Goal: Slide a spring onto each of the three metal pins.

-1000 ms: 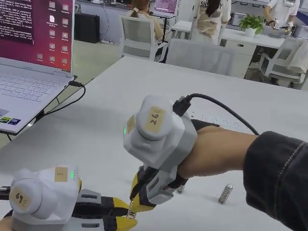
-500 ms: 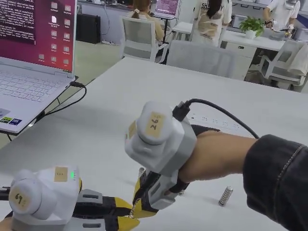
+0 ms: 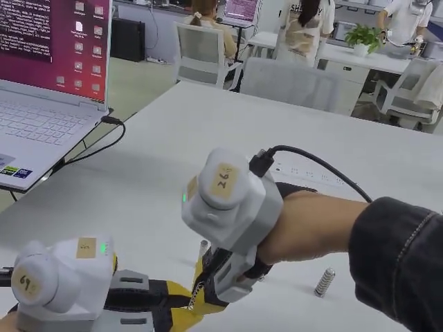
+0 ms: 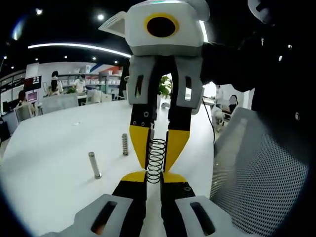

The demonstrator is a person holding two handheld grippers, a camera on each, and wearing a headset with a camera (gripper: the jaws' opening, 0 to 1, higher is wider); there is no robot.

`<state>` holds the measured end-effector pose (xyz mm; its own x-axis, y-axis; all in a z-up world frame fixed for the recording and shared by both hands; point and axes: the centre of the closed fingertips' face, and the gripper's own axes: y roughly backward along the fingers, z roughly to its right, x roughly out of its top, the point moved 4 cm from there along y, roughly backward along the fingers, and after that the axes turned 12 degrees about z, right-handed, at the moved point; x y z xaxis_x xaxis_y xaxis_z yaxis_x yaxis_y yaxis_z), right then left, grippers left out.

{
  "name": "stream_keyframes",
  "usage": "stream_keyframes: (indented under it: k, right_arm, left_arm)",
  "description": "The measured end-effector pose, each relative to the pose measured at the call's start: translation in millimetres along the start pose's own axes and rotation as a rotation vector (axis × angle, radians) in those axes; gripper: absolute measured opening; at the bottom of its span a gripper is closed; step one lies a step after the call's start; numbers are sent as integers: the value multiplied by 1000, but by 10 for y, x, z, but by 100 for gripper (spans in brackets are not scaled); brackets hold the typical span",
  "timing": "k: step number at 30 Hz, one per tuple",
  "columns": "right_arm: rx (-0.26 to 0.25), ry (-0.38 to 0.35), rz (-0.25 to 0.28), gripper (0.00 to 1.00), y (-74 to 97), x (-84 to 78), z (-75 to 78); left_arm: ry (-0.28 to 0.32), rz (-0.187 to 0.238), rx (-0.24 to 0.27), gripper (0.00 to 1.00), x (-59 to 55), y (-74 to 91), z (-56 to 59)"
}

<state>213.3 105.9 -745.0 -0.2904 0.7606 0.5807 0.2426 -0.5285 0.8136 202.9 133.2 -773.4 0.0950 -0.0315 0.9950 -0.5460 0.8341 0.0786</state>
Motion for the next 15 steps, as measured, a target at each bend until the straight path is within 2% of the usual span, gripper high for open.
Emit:
stream_keyframes:
  k: [5, 10, 15]
  right_arm:
    - [-4, -2, -1, 9, 11, 2, 11]
    - [-3, 2, -15, 9, 0, -16, 15]
    - [-1, 1, -22, 9, 5, -24, 20]
  left_arm:
    - [-15, 9, 6, 2, 8, -9, -8]
    - [-35, -7, 1, 2, -2, -34, -3]
    - [-34, -6, 1, 2, -8, -48, -4]
